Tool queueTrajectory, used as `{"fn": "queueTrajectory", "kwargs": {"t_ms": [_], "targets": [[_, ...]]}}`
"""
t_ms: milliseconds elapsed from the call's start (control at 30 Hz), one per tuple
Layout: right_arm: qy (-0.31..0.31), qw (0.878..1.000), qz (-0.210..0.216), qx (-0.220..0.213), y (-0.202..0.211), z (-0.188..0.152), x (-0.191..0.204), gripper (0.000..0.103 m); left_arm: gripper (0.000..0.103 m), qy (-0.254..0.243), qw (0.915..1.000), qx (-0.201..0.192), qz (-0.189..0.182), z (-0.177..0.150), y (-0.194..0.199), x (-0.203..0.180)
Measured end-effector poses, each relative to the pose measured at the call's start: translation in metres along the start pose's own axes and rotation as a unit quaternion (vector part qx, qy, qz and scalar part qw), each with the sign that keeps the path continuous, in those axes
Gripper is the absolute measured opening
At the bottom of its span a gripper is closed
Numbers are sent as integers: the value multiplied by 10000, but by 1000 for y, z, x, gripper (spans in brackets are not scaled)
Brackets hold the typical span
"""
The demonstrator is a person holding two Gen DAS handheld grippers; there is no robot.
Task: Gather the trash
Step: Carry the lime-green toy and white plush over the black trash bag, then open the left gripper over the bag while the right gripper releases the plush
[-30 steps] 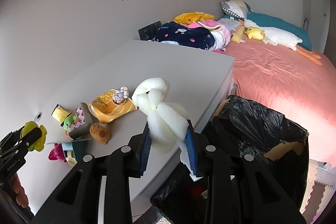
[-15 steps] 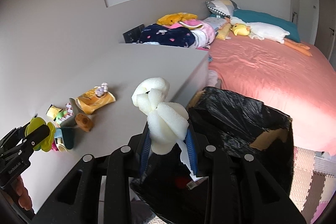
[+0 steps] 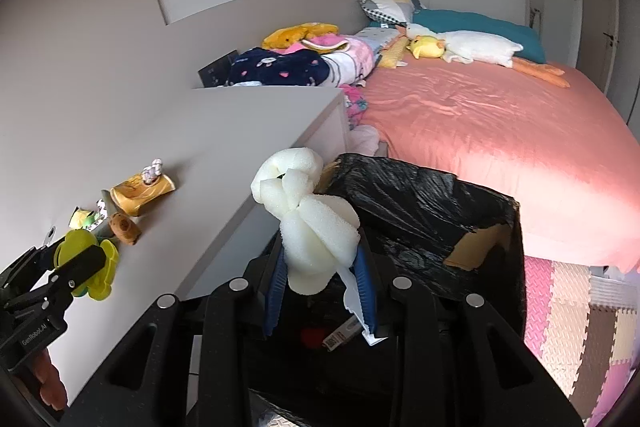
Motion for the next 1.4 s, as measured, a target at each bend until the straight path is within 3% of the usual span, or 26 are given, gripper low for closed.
{"fn": "queueTrajectory", "kwargs": {"t_ms": [1033,1067,1133,1167,1200,1267,1400], "targets": [[-698,9946,-772,29,31,-32,-100,34,56,-736,9928,590,-734,-14,-45,-110],[-730,9940,-810,47,31,-33,-103,39,57,-764,9916,683,-785,-16,-48,-113],[-780,9926,-924,94,29,-33,-109,62,80,-744,9901,853,-834,-18,-57,-116],[-873,9901,-1099,27,32,-32,-115,78,97,-670,9911,847,-783,-17,-61,-115],[-954,9878,-1232,-50,35,-32,-120,84,97,-636,9921,811,-722,-16,-62,-113],[-1135,9840,-1360,-193,40,-32,-127,84,97,-607,9942,762,-458,-13,-67,-107],[-1231,9832,-1328,-215,40,-33,-133,84,97,-543,9944,800,-427,-13,-68,-100]]}}
Point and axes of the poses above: each gripper's, at about its wrist camera, not at the fingertips, and y roughly against the way its jaws point, x to its left, z to its top, the point moved 10 cm from there along -y, roughly the way its jaws point, and after that the axes turned 12 degrees about y, right-handed, at the moved point
